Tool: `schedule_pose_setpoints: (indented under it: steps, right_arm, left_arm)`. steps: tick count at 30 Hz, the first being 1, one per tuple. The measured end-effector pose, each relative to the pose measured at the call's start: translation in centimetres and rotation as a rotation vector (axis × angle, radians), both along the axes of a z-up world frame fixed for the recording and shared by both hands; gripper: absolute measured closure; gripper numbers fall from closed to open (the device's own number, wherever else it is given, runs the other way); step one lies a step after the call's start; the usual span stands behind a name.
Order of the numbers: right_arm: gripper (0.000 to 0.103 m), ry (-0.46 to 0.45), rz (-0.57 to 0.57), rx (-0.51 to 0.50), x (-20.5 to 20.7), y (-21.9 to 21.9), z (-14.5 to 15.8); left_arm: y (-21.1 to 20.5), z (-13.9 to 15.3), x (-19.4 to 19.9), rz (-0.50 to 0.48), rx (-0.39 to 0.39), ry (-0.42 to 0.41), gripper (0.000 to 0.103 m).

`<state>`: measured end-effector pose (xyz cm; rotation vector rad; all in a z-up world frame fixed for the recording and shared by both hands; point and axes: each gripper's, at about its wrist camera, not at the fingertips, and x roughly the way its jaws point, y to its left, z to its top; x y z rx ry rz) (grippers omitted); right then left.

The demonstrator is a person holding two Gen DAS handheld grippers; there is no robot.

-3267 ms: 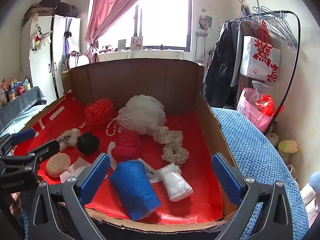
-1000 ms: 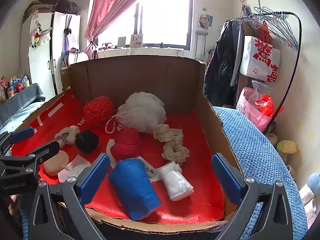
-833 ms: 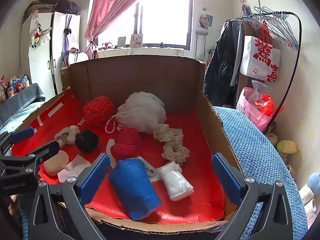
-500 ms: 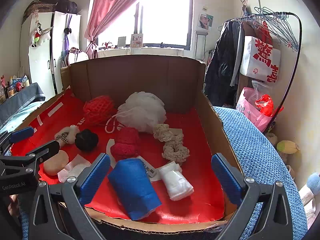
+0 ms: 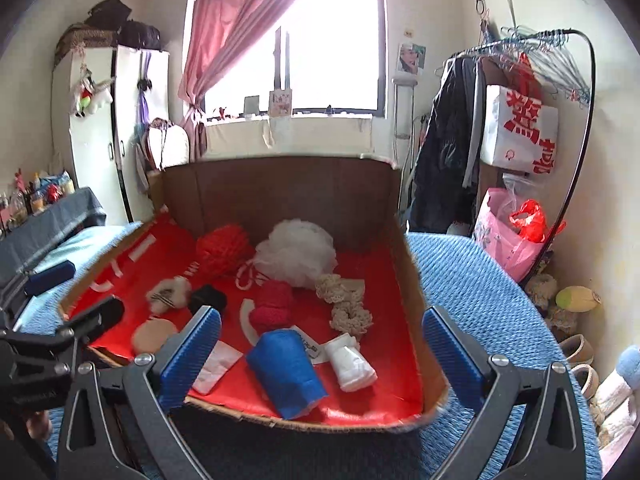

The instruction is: Organize soft objects

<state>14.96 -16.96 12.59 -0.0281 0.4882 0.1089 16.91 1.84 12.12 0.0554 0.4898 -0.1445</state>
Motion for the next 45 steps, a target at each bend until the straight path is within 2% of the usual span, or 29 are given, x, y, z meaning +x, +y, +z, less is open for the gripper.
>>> schedule_pose_setpoints:
  steps: [4,8,13,19,25,28,45]
  right_arm:
    - [0.000,-0.015,-0.004,0.006,-3.3,-0.8,1.6]
    - [0.000,0.027,0.008,0.031,-5.8,-1.4,1.2]
    - [0.000,0.149,-0.001,0.015,-7.0,-1.3,-1.5]
    - [0.000,0.316,-0.019,0.026,-6.3,-1.2,-6.2]
    - [0.000,0.395,-0.058,-0.027,-5.5,-0.7,-8.9]
    - [0.000,0.389,-0.067,-0.028,-5.5,-0.8,-9.3]
    - [0.000,0.389,-0.080,-0.018,-5.1,-0.9,-9.4]
  left_arm:
    - [0.2,0.9,-2.6,-0.019,-0.032,0.039,0.005]
    - [0.1,0.8,-4.5,-0.019,-0.054,0.073,0.005]
    - [-0.3,-1.5,-6.0,-0.009,-0.064,0.178,0.005]
    - [-1.1,-5.4,-6.2,0.022,-0.021,0.302,0.005]
    - [-1.2,-7.8,-5.6,0.072,0.005,0.390,0.004]
    - [-1.3,-8.1,-5.4,0.085,0.019,0.397,0.000]
    - [-1.4,-8.3,-4.7,0.094,0.020,0.414,0.000]
